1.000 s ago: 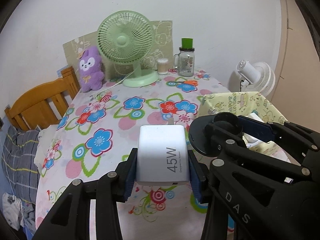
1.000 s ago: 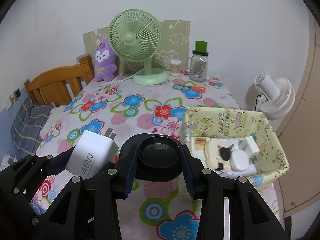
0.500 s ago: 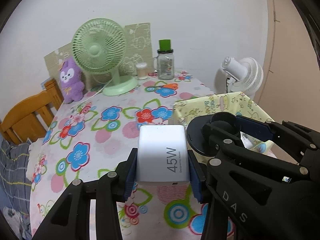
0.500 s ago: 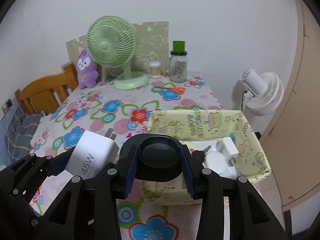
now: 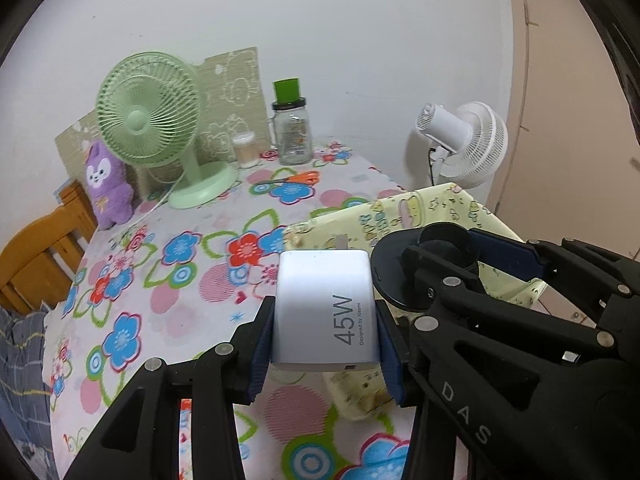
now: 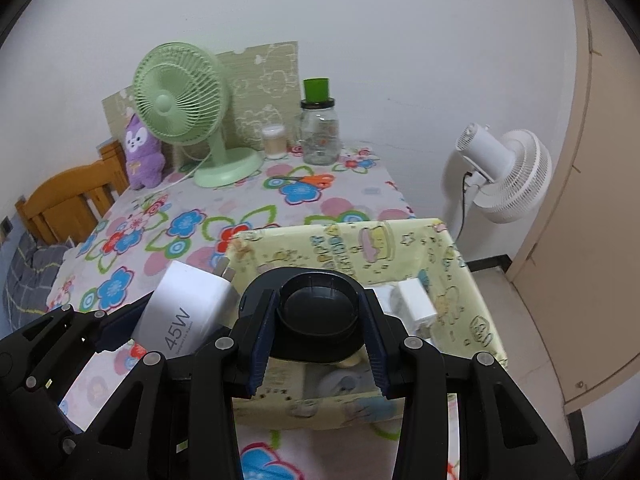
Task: Organize rigid objects
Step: 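Carry the charger and black cup toward the patterned box with both grippers, then lower the charger and black cup into the box and open both grippers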
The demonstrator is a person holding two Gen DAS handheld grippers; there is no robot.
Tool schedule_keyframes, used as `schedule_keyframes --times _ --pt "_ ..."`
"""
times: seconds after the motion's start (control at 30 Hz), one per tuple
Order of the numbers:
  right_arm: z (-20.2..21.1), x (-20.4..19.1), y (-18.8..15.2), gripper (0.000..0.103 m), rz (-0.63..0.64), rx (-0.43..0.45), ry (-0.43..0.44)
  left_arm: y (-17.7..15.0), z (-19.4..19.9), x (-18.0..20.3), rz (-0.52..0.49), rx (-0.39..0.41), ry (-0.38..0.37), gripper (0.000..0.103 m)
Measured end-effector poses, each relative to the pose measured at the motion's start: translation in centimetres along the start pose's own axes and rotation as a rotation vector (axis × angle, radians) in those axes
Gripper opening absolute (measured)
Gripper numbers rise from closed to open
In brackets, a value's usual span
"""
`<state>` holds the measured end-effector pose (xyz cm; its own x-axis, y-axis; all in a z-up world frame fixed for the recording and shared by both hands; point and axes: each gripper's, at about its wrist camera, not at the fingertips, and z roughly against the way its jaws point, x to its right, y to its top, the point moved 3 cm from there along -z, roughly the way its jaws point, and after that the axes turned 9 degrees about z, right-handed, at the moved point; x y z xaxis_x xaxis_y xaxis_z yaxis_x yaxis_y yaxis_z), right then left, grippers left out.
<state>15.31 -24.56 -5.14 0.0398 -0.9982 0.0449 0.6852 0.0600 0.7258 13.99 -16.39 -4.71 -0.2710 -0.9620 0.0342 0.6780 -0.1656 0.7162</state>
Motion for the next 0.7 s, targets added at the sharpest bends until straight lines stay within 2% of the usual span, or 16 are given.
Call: schedule_keyframes --times 0.33,0.7 --pt "-2.4 2.9 -0.1 0.044 -0.03 -0.037 -0.02 0.7 -2.7 2.3 -0.026 -0.039 -0.027 0.048" --pt "-5.6 3.8 -0.2 0.045 -0.043 -0.092 0.019 0.8 -5.2 2.5 -0.03 -0.077 -0.01 0.048"
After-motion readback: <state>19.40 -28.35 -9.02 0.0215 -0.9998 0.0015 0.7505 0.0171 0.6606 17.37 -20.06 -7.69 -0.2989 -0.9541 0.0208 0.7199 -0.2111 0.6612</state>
